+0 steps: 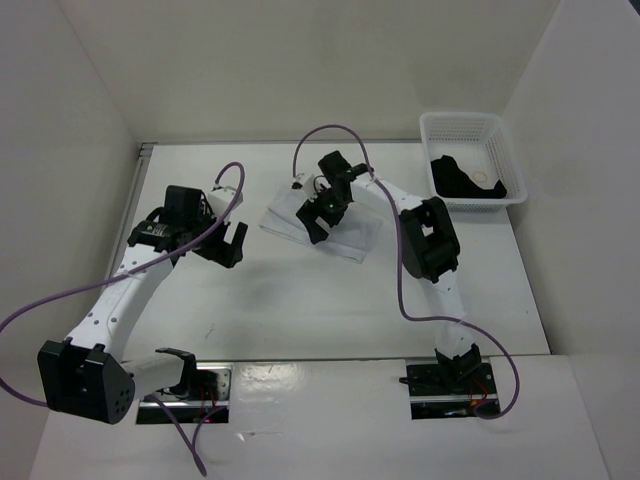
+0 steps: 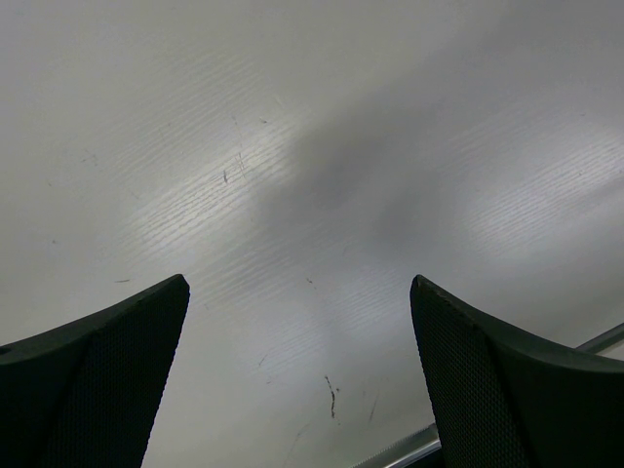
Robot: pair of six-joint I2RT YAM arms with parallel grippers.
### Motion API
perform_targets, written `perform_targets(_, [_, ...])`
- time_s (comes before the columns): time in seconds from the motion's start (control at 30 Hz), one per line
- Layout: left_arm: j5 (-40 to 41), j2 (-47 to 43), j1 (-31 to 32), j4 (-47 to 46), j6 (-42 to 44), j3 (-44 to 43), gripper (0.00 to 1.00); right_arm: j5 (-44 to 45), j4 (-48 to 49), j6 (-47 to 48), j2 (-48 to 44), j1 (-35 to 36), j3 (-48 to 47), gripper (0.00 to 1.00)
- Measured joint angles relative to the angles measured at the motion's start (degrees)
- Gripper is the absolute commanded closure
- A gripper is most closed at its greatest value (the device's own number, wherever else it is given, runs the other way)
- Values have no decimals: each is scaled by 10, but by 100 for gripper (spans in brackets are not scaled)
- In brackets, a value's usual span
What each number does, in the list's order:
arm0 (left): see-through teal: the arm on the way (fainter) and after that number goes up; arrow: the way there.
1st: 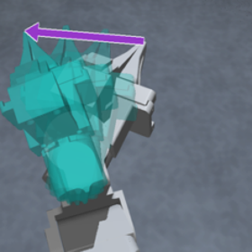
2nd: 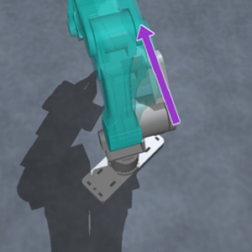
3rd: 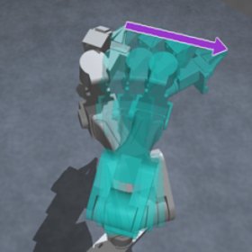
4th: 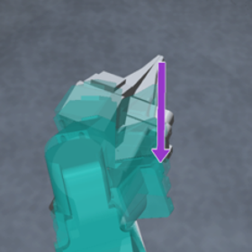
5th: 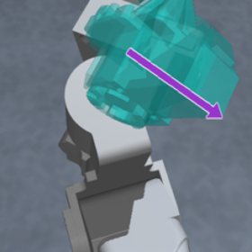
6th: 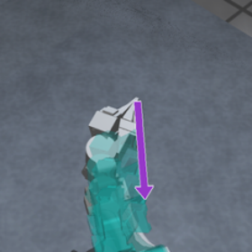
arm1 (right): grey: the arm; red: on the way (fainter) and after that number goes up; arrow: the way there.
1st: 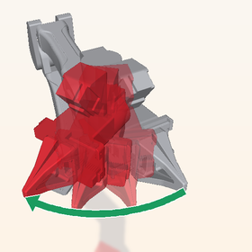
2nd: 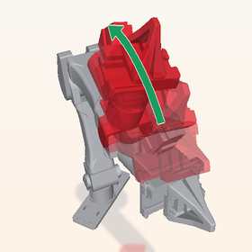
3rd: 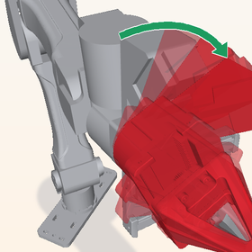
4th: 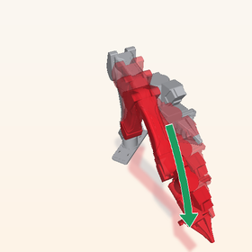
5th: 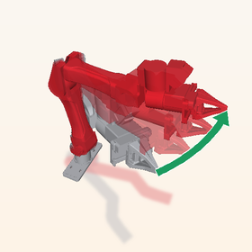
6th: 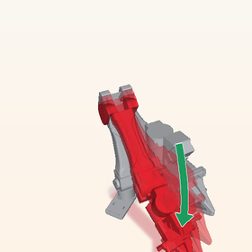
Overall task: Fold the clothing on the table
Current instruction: Fold the skirt
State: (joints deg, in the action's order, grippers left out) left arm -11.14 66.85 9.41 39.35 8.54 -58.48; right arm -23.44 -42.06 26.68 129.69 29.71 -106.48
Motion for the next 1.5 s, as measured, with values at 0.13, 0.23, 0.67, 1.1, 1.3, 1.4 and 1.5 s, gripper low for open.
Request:
perform_targets(0.13, [0, 0, 0, 0, 0, 0, 0, -12, -12, 5, 12, -1, -2, 1])
perform_targets(0.23, [0, 0, 0, 0, 0, 0, 0, -17, -15, 7, 13, -1, -4, 1])
perform_targets(0.67, [4, -4, 0, 0, 0, 0, 0, -72, -60, 21, 21, -1, -22, 1])
perform_targets(1.1, [5, -7, 0, 0, 0, 6, 0, -128, -95, 29, 22, -1, -47, 1])
perform_targets(1.3, [5, -7, 0, 0, 0, 6, 0, -151, -104, 32, 22, -1, -53, 1])
perform_targets(1.4, [5, -7, 0, 0, 0, 6, 0, -156, -110, 33, 22, -1, -54, 1])
perform_targets(1.5, [5, -7, 0, 0, 0, 6, 0, -161, -115, 35, 22, -1, -55, 1])
